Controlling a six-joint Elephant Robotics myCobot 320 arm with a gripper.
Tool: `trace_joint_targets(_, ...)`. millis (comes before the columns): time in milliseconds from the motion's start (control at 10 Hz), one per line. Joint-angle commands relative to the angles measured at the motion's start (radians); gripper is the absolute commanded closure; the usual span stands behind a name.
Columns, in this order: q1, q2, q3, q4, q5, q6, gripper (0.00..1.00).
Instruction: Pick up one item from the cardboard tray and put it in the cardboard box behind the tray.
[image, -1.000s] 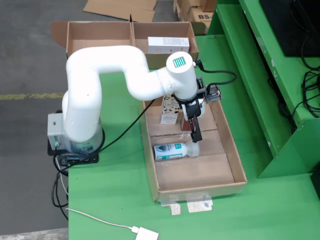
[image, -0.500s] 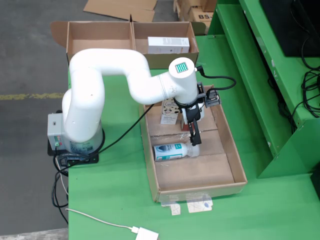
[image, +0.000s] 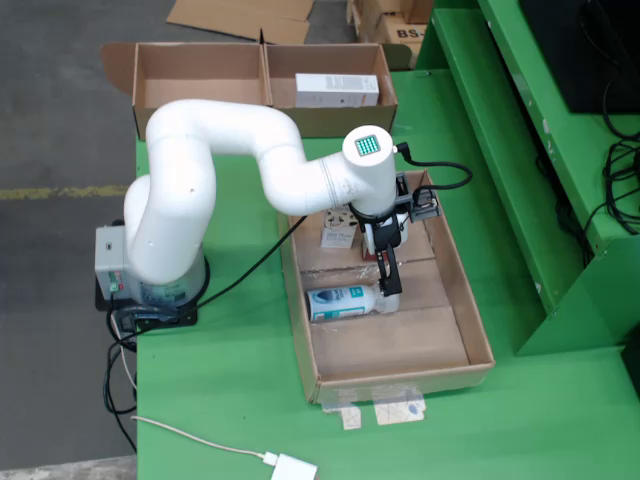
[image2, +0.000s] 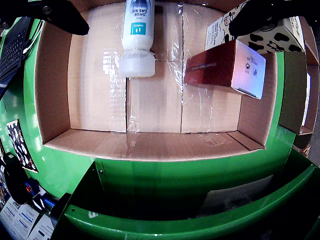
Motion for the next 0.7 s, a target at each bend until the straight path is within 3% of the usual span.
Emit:
trace_joint_targets(0,-0.010,0.020,-0.013,0.044,0.003,-0.008,0.00)
trace_joint_targets(600,-0.027,-0.021,-0.144,0.176,0.008,-0.001,0.00)
